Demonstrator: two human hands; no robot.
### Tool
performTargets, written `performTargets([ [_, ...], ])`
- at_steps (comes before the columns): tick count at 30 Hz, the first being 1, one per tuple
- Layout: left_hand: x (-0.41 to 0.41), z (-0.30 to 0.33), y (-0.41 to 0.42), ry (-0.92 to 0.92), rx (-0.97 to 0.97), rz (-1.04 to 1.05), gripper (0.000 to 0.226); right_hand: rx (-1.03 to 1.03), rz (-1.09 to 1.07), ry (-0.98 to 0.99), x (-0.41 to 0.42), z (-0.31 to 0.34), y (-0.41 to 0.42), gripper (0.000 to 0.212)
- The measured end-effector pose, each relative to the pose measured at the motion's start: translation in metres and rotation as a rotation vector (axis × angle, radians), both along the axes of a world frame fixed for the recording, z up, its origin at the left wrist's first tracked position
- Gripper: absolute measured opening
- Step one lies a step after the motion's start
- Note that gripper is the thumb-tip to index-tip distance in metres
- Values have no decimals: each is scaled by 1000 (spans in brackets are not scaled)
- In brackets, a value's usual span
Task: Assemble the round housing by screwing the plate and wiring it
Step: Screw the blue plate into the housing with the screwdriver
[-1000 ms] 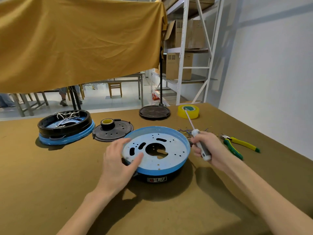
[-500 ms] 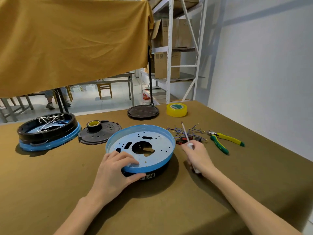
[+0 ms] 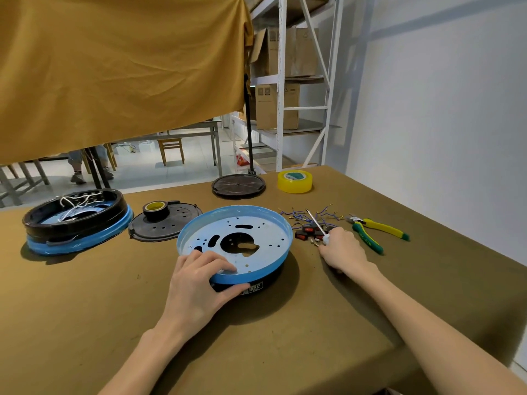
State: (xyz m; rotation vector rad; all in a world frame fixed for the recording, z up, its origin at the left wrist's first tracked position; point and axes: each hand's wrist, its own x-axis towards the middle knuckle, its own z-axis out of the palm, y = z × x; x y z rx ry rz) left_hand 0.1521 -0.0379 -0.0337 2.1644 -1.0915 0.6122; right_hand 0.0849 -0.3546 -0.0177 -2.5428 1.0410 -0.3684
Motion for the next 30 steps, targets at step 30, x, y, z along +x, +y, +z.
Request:
performTargets([
  [30,0,-2,0,21,3,-11,31,-87,142,6,15,8,-3,23],
])
